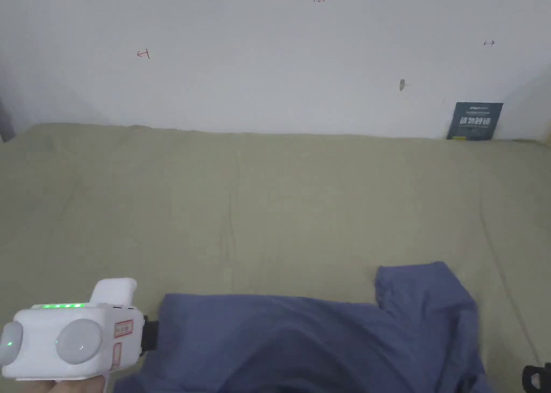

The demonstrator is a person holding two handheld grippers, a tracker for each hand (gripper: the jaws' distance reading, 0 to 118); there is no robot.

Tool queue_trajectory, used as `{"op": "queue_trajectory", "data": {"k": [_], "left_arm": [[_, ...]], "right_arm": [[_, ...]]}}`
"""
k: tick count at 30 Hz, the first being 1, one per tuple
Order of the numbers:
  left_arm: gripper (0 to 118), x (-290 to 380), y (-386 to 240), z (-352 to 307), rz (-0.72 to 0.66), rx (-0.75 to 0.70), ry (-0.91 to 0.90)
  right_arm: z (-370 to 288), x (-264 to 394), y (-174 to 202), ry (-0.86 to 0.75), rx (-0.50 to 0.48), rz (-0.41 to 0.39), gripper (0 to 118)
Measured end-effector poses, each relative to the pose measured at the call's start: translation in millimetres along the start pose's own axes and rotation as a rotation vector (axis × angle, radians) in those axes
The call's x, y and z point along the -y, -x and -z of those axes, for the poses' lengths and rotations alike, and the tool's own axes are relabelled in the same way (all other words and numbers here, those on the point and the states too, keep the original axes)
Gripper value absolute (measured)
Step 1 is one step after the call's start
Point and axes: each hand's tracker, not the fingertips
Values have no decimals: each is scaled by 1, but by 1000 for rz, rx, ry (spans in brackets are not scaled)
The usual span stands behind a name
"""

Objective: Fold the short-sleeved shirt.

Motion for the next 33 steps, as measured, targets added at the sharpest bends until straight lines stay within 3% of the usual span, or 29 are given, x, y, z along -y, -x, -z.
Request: {"op": "queue_trajectory", "data": {"k": [2,3,4,5,9,10,13,16,17,18,19,20,21,22,23,24,29,33], "left_arm": [[77,-19,1,29,-10,0,13],[93,-26,1,45,-5,-24,37],[93,-32,1,64,-7,-60,91],[118,-34,0,72,20,-64,139],[115,-7,-36,106,62,-128,144],[115,-42,4,127,54,-123,141],[114,-48,6,152,52,-138,162],[105,-48,-15,124,41,-145,182],[95,-48,-18,120,46,-150,181],[74,-51,-10,117,42,-121,185],[42,-52,-8,111,83,-136,159],[0,-54,-8,104,101,-91,136],[0,-54,-7,101,81,-53,124],[0,-52,-5,103,75,-80,151],[0,-51,-2,105,80,-81,149],[0,-51,-1,106,78,-80,146],[0,-55,-5,124,63,-96,175],[0,-55,-9,129,92,-110,174]], "right_arm": [[14,-9,3,0,1,-4,1],[21,-14,4,11,1,-1,1],[29,-18,0,19,4,3,1],[36,-22,0,28,5,-1,1],[61,-32,-5,60,19,-19,1],[66,-34,-6,62,25,-19,1],[82,-41,-15,83,35,-8,1],[95,-47,-23,106,49,-19,1],[97,-48,-25,110,45,-22,1],[99,-50,-25,111,41,-26,1],[102,-52,-24,112,33,-38,1],[110,-56,-31,116,30,-50,1],[114,-59,-32,114,33,-58,4],[116,-62,-32,114,19,-64,23],[119,-66,-32,118,-5,-69,60],[123,-69,-32,129,-10,-69,114],[156,-85,-35,226,-31,-84,115],[179,-91,-24,283,14,-138,111]]}}
